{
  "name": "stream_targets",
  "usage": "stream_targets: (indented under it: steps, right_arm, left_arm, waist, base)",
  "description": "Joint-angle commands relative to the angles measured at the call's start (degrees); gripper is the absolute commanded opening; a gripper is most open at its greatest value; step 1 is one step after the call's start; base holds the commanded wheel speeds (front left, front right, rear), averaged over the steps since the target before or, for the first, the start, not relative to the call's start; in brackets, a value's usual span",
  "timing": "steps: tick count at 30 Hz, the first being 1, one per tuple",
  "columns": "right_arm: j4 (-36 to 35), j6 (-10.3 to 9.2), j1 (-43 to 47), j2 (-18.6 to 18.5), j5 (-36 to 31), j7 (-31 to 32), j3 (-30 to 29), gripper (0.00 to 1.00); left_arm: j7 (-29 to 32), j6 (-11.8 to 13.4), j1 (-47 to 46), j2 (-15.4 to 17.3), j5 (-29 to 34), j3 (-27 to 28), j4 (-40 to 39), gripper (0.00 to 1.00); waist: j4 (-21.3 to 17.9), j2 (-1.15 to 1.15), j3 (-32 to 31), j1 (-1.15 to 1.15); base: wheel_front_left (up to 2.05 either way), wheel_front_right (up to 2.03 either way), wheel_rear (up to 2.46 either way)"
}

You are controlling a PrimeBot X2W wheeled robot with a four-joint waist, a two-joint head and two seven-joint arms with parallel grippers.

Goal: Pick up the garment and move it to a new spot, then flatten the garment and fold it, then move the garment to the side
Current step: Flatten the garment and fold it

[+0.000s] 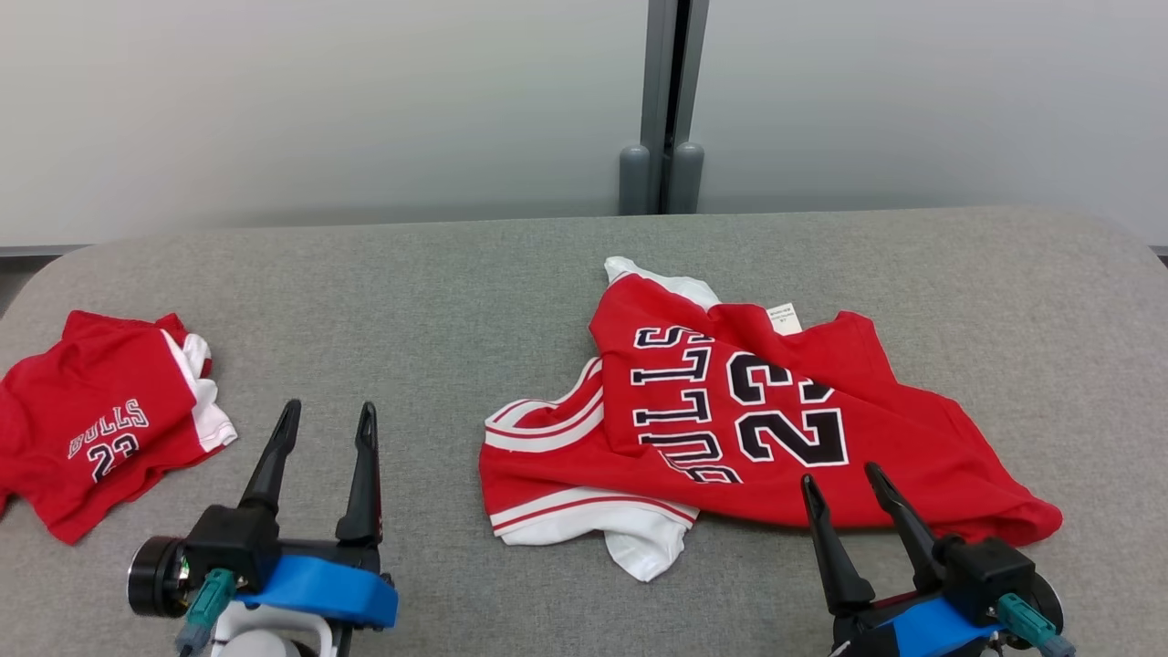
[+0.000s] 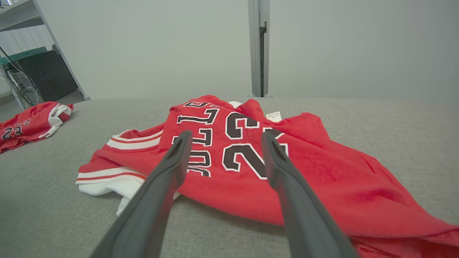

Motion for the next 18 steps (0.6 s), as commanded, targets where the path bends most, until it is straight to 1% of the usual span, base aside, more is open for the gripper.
stream_targets:
  steps: [1,7,12,18]
  right_arm:
    - [-0.1,0.01,-0.9,0.0,-0.4,-0.2,0.0,1.0]
    - [-0.7,0.01,-1.7,0.0,-0.8,-0.2,0.2,1.0]
    - [-1.2,0.01,-2.9,0.0,-1.0,-0.2,0.2,1.0]
    - [-1.5,0.01,-4.0,0.0,-1.1,-0.2,0.1,1.0]
  left_arm:
    - [-0.2,-0.1,-1.6,0.3,0.5,-0.4,0.1,1.0]
    - [-0.2,-0.1,-8.4,1.3,-0.4,-3.4,3.7,1.0]
    - [-0.2,-0.1,-13.5,2.7,-1.9,-7.1,9.8,1.0]
    - [-0.2,-0.1,-17.3,4.2,-4.0,-11.7,18.1,1.0]
  waist:
    - [-0.3,0.0,0.2,0.0]
    - [-2.2,0.0,2.1,0.0]
    - [-3.6,0.0,4.4,0.0]
    - [-5.0,0.0,6.8,0.0]
  base:
    - [0.0,0.0,0.0]
    - [0.0,0.0,0.0]
    - [0.0,0.0,0.0]
    - [0.0,0.0,0.0]
